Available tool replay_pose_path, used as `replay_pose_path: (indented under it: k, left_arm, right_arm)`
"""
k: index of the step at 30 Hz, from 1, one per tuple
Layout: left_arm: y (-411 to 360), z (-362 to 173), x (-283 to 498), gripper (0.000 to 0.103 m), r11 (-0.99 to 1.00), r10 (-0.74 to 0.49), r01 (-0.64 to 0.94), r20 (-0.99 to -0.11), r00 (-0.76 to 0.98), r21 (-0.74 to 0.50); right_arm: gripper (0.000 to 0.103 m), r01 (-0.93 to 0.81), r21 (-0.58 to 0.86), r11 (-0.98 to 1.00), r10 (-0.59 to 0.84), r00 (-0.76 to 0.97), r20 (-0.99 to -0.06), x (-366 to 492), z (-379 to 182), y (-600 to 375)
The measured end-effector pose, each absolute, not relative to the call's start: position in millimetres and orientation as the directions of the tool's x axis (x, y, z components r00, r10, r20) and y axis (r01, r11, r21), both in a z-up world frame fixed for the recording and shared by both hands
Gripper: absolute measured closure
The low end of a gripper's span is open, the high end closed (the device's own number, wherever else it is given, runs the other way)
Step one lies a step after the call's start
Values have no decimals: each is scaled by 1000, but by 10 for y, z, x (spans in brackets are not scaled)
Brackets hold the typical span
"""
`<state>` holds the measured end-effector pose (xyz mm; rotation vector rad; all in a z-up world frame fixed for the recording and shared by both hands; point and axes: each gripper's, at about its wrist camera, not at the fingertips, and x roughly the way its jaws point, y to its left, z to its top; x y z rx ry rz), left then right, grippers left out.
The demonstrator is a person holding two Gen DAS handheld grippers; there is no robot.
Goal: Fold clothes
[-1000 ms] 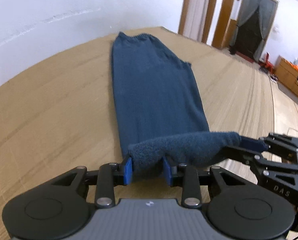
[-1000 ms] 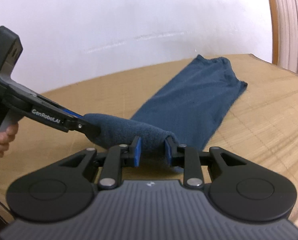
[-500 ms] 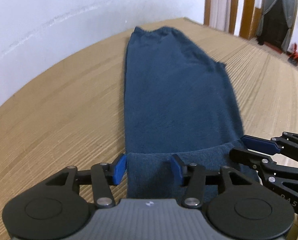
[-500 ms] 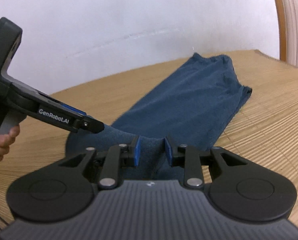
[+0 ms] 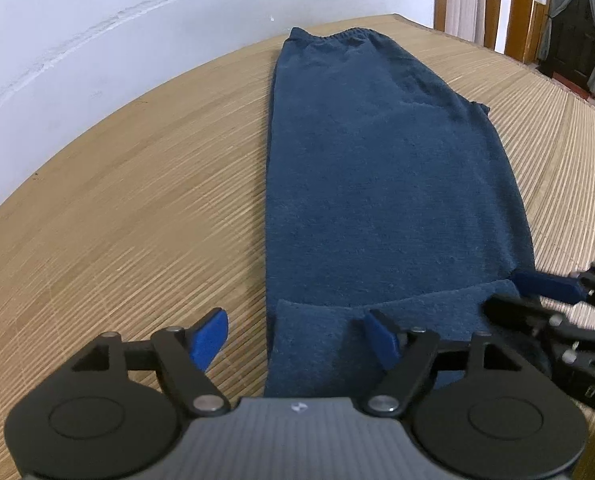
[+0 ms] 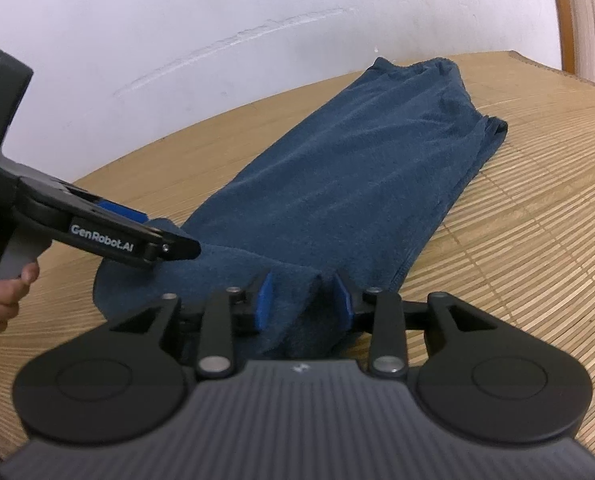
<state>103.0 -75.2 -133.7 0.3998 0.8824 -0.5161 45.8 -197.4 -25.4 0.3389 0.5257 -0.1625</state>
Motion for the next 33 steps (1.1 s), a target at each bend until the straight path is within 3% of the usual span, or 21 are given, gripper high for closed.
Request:
replay_pose_path:
  k: [3, 8, 12, 18, 28, 32, 33]
  left_arm:
    - [-707, -1270, 1021, 24, 810, -265, 576, -805, 531, 114]
    - [-441, -1099, 849, 20, 809, -292, 578, -782, 550, 105]
    - [-132, -1125, 623, 14, 809, -315, 581, -767, 559, 91]
    - [-52, -1429, 390, 14, 759, -366, 647, -778, 510, 67]
    - [-286, -1677, 603, 14, 705, -428, 709, -785, 448, 20]
    - [-351, -1728, 730, 7, 708, -433, 706, -782, 449, 13]
    - [-360, -1737, 752, 9, 700, -446, 714, -777, 444, 7]
  right_arm:
    - [65, 280, 250, 927, -138, 873, -467, 379, -116, -1949]
    - [52, 290, 226, 930, -158, 870, -466, 222, 56, -1889]
    - [52, 295, 226, 928, -162, 869, -468, -40, 46, -1742]
    - [52, 319, 190, 929, -159, 805, -572, -278, -173, -1536]
    - [52, 263, 159, 952, -124, 803, -583, -71, -311, -1485]
    - [52, 243, 134, 961, -120, 799, -589, 52, -369, -1470]
    - [51, 241, 124, 963, -125, 801, -586, 83, -378, -1465]
